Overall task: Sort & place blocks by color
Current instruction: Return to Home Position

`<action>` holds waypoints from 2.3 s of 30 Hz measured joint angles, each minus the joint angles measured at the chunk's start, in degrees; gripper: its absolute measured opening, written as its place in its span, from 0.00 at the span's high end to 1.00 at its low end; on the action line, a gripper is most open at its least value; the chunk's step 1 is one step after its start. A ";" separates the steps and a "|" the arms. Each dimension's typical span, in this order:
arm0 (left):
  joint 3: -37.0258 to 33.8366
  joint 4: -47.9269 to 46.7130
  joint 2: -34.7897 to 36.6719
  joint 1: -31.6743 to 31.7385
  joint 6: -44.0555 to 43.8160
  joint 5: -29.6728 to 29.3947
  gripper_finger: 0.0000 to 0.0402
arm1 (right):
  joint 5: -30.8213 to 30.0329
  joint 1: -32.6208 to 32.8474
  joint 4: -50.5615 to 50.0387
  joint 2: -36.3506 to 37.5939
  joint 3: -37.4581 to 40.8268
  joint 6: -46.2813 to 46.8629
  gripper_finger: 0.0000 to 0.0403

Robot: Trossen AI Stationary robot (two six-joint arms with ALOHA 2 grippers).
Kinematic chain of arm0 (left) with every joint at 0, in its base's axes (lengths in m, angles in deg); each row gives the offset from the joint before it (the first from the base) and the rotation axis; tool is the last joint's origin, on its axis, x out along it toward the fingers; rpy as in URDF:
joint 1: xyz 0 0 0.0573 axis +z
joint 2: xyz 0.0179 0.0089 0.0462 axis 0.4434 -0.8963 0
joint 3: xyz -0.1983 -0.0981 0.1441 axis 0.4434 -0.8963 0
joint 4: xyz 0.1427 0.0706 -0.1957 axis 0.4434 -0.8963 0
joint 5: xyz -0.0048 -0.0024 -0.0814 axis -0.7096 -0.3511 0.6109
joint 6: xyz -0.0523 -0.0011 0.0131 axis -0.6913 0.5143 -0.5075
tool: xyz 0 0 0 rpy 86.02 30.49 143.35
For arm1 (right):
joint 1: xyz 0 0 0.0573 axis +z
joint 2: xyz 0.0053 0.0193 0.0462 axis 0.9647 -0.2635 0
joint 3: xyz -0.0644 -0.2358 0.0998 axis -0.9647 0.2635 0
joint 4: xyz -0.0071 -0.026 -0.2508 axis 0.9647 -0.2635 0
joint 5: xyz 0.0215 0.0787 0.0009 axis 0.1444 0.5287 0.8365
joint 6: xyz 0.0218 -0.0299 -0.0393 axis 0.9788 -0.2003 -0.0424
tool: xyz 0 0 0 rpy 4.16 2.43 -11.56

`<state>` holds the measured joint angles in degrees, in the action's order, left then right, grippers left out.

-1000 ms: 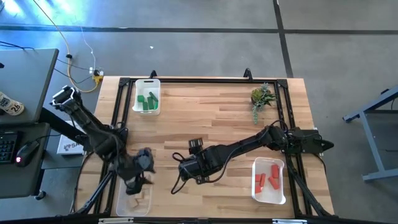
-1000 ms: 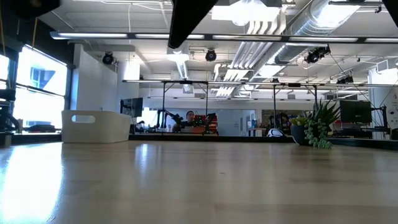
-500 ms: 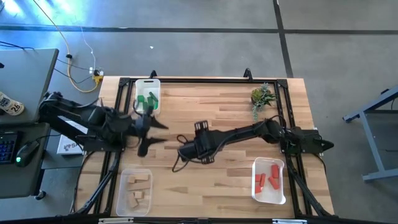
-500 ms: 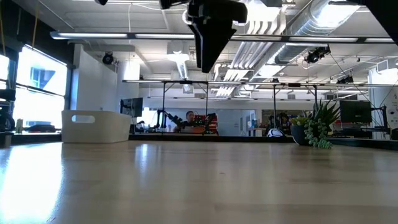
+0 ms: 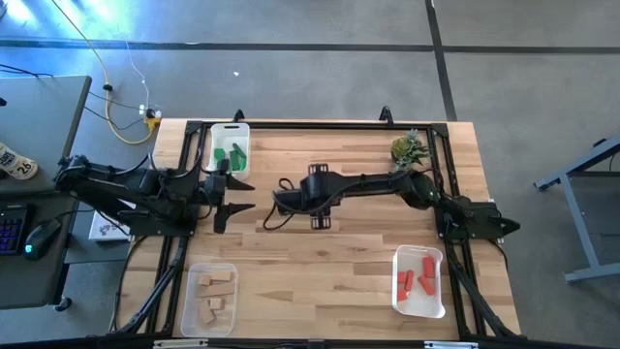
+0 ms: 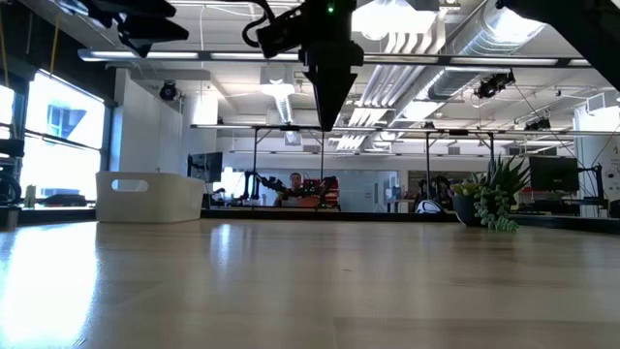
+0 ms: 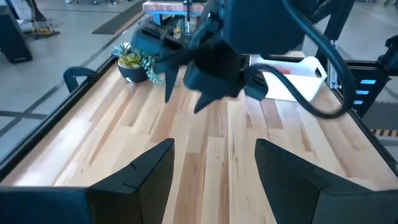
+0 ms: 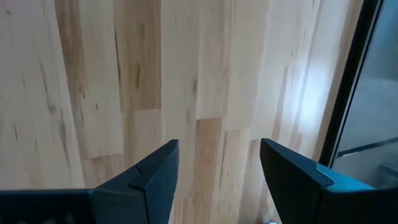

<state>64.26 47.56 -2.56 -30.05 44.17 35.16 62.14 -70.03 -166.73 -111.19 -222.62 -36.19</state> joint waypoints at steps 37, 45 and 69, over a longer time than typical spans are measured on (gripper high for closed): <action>-25.84 9.32 33.87 0.02 -2.61 -5.53 0.47 | 2.50 -1.92 68.00 88.17 100.12 13.18 0.48; -27.72 9.16 33.85 0.02 -3.85 -6.40 0.47 | 6.60 -1.92 75.78 102.75 111.32 15.38 0.48; -27.75 5.76 33.85 0.02 -2.97 -6.86 0.47 | 13.65 -1.90 101.14 109.98 132.39 10.88 0.48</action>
<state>36.51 53.32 31.28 -30.03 41.19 28.30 75.79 -71.94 -65.59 -1.21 -90.22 -25.30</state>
